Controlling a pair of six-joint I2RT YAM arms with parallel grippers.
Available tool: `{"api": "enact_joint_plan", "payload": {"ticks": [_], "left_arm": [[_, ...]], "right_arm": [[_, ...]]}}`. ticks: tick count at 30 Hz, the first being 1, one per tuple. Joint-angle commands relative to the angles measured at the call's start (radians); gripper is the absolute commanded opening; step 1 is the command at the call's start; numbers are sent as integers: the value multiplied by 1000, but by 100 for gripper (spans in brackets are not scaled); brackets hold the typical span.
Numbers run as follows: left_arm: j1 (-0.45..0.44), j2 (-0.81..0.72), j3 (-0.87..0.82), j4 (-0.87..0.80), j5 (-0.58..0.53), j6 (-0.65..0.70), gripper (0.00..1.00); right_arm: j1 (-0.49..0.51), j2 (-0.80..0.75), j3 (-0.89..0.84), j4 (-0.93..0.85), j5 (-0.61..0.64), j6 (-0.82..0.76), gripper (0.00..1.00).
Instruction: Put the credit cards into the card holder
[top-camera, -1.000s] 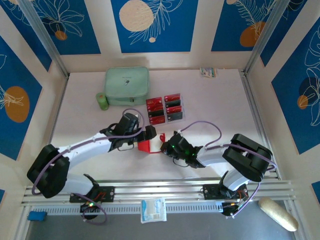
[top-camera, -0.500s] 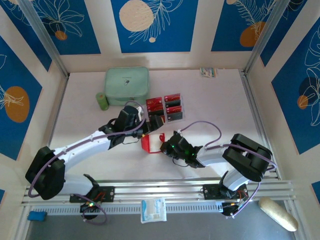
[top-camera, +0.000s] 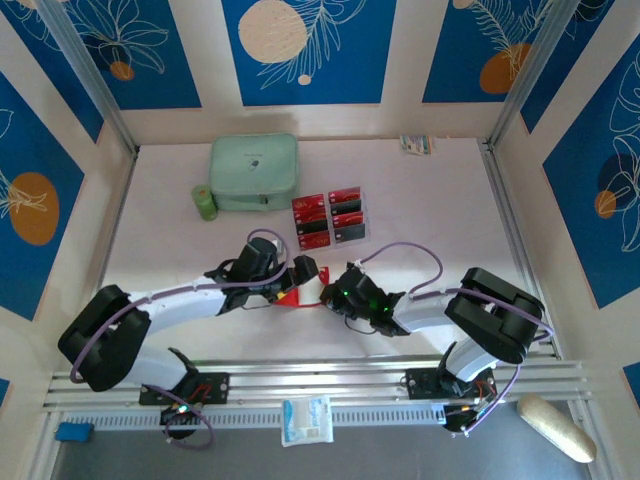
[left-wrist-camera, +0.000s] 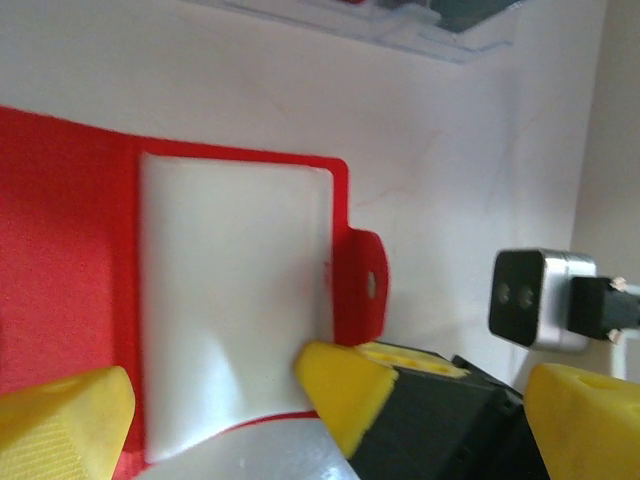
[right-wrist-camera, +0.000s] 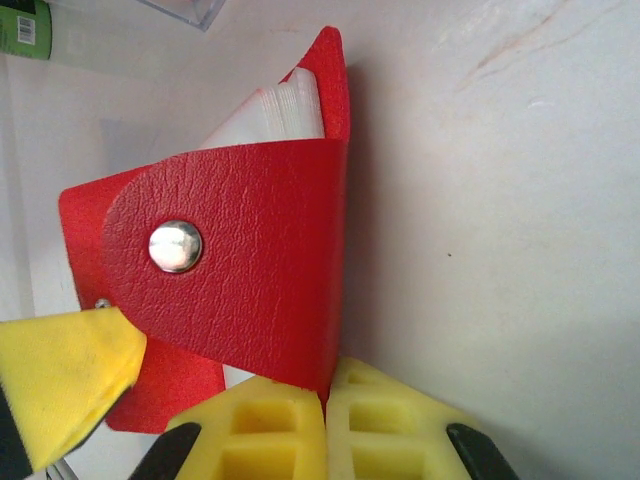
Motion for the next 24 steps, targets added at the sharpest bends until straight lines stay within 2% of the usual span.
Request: {"api": "enact_joint_plan", "payload": {"ticks": [1,4,8,11,19,21,24], "left_arm": [[16,19,-3,-29,-37,103,100],[15,63,19,-72,-57,173,100],[16,58,17,-97,-89,217,100],[15,38,21,-123,-103,241,100],[14,2,33,-172,-138,285,100],[15,-4,32,-173,-144,287,100],[14,-9,26,-174,-152,286,100]], "right_arm": [[2,29,14,5,-27,12,0],[-9,47,16,21,-59,6,2],[-31,37,7,28,-103,-15,21],[-54,-5,1,-6,-127,-39,27],[-107,-192,35,-260,-135,-157,28],[-120,-227,53,-315,-137,-180,24],[-128,-250,91,-365,-150,-218,14]]}}
